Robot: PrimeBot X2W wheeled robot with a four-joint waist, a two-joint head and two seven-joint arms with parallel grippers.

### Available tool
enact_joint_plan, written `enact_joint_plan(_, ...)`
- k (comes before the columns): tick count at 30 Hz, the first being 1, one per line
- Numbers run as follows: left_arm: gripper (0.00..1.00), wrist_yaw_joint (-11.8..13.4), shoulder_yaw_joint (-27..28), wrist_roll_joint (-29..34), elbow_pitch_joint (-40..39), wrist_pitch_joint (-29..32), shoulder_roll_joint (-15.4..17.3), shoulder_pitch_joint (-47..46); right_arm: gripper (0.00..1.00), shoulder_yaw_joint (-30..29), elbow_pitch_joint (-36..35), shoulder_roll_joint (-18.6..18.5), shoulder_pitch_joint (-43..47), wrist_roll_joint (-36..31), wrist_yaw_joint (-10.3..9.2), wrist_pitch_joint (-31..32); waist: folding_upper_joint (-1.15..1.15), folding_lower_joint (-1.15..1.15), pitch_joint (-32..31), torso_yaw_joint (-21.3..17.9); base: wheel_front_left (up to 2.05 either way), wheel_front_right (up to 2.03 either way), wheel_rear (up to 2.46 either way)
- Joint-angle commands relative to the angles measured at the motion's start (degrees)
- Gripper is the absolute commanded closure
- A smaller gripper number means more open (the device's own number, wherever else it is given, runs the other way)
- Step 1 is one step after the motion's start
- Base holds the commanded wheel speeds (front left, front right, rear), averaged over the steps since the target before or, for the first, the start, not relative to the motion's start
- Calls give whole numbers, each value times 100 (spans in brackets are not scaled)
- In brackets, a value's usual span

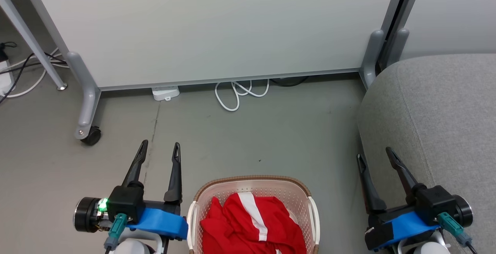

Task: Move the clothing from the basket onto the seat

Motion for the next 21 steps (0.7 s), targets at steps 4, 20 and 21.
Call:
enact_joint_plan(4, 0, -139, -63, 104, 247, -27, 88, -291, 0, 27, -42, -32, -139, -39, 13, -22, 0, 0, 194, -86, 0, 0, 0)
enact_joint_plan(20, 0, -460, -1022, 391, 1644, -23, 604, -1716, 0, 143, -282, -29, -791, -80, 8, -21, 0, 0, 1487, -639, 0, 0, 0)
enact_joint_plan(21, 0, -468, -1114, 392, 1755, -23, 636, -1823, 0, 147, -295, -29, -839, -66, 8, -22, 0, 0, 1574, -678, 0, 0, 0)
